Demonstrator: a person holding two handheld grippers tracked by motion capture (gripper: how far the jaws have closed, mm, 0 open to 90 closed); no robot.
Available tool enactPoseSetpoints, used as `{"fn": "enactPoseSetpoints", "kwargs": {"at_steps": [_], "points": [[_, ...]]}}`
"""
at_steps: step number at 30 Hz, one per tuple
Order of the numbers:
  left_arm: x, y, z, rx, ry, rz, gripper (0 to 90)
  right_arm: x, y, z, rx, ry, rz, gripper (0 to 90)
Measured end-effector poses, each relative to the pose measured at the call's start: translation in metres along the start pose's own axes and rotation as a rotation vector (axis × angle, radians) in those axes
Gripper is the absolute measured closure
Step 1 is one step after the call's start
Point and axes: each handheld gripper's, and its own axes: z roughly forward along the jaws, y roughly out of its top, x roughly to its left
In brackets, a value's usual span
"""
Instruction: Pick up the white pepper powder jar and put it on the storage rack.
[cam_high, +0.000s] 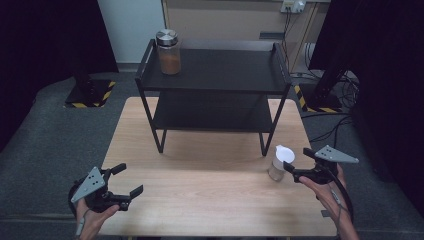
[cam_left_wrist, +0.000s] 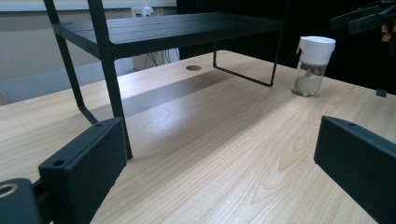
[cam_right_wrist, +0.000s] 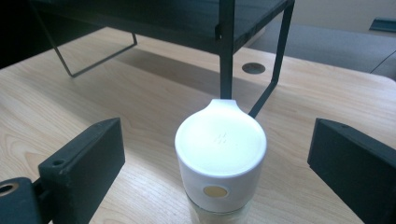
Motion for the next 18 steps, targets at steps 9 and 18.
{"fn": "enactPoseSetpoints", "kwargs": {"at_steps": [9, 18], "points": [[0.0, 0.0, -0.001, -0.002, 0.001, -0.003, 1.3, 0.0, 0.0, 0.02, 0.047, -0.003, -0.004, 5.6], [0.0, 0.0, -0.001, -0.001, -0.002, -0.001, 1.5, 0.003, -0.001, 0.039, 0.065, -0.012, -0.009, 10.6]]}}
